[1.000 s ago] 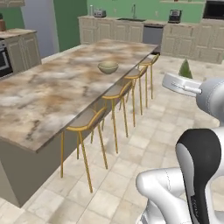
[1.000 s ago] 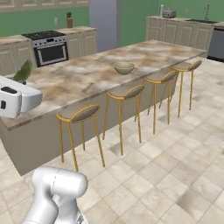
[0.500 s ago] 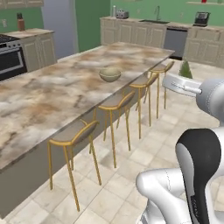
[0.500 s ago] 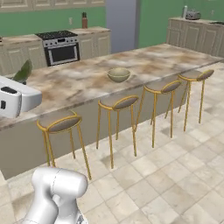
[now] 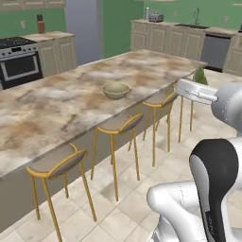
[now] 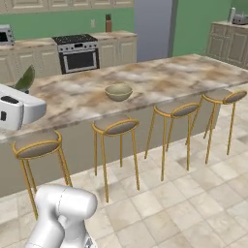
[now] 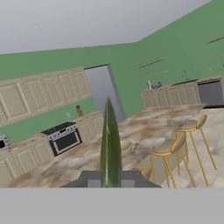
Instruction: There is a bowl on the dining counter. Grab a lemon wedge from the fridge and place it in the bowl. Then get the liquor bottle and glass cup from the cabinet and place them next to the bowl.
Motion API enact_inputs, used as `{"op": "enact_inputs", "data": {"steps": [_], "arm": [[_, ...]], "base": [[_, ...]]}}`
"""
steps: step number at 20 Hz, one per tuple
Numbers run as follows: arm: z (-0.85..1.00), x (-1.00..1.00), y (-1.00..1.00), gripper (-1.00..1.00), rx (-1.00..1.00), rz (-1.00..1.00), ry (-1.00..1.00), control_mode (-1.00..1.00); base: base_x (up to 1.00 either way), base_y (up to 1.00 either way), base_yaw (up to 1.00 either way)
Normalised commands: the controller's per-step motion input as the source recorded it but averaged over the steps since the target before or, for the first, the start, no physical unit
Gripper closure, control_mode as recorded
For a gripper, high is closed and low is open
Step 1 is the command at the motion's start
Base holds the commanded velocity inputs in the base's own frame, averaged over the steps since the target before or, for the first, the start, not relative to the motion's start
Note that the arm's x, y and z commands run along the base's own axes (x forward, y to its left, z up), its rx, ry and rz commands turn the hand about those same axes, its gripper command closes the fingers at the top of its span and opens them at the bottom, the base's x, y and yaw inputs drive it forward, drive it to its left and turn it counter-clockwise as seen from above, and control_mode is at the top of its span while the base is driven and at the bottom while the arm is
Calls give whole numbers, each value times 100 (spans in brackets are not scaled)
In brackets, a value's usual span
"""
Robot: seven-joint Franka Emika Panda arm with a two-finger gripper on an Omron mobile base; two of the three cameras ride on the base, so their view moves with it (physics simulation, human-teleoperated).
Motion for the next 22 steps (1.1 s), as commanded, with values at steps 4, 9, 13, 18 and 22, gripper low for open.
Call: {"op": "enact_inputs", "data": {"steps": [4,9,13,18,22], "arm": [[0,0,0,100,0,0,0,100],[0,0,0,100,0,0,0,100],[0,0,0,100,0,0,0,100],[0,0,0,100,0,0,0,100],[0,0,0,100,0,0,0,100]], "base": [[45,-86,30],[48,-80,32],[62,-64,36],[73,-47,42],[74,-43,44]]}}
